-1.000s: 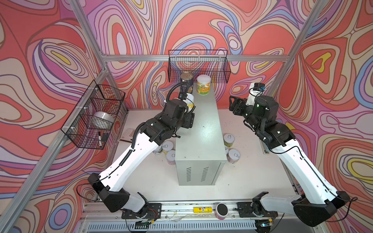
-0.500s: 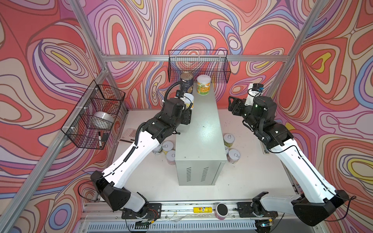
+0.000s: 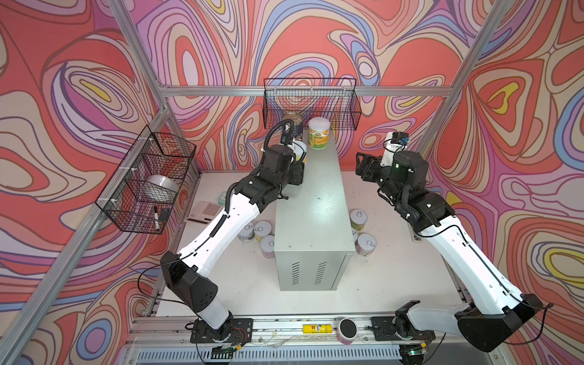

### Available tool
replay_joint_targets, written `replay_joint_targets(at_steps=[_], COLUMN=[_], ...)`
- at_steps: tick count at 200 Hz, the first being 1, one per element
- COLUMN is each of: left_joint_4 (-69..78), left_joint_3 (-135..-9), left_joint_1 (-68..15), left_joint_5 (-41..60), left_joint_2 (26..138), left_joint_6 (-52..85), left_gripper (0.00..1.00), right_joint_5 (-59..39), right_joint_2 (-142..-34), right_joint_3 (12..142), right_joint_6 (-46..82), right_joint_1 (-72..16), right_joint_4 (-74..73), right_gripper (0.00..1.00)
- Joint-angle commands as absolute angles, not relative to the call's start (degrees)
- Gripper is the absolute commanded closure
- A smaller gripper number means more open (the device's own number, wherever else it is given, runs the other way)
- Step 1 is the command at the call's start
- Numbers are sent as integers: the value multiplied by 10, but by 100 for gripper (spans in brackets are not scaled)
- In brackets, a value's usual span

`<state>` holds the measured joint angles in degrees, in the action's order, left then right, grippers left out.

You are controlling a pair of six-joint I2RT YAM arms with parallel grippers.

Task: Place and organize the canned foods onto the counter
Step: 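Lower the yellow can onto the cabinet top beside the blue can, then open the left gripper and withdraw it while the right gripper lowers to the cans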

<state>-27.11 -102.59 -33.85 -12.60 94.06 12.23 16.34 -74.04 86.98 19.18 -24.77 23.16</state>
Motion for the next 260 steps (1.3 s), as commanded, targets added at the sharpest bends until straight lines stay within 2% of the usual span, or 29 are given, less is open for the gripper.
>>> replay_joint_targets(at_steps=[1,177,187,197,213,260], left_joint_4=[-280,-290,-289,-289,-288,-323], left_joint_3=[-1044,-1087,-1082,-1074,-1062,-1058], left_joint_1=[-328,-306,-306,-306,-307,-318], left_joint_5=[-122,-102,-100,-101,-110,-128], left_joint_2=[957,1003,999,991,974,918], left_joint_6=[129,141,142,142,142,124], left_gripper=[35,31,28,21,1,0], right_joint_5=[179,175,175,176,184,223], right_joint_2=[-740,-752,-748,-746,-743,-713], right_joint_3=[862,867,864,859,853,825], right_joint_6=[183,191,192,191,188,185], right_joint_1=[-245,-244,-245,-245,-244,-245], right_joint_4=[225,239,241,245,258,326], right_gripper=[19,19,19,19,19,17])
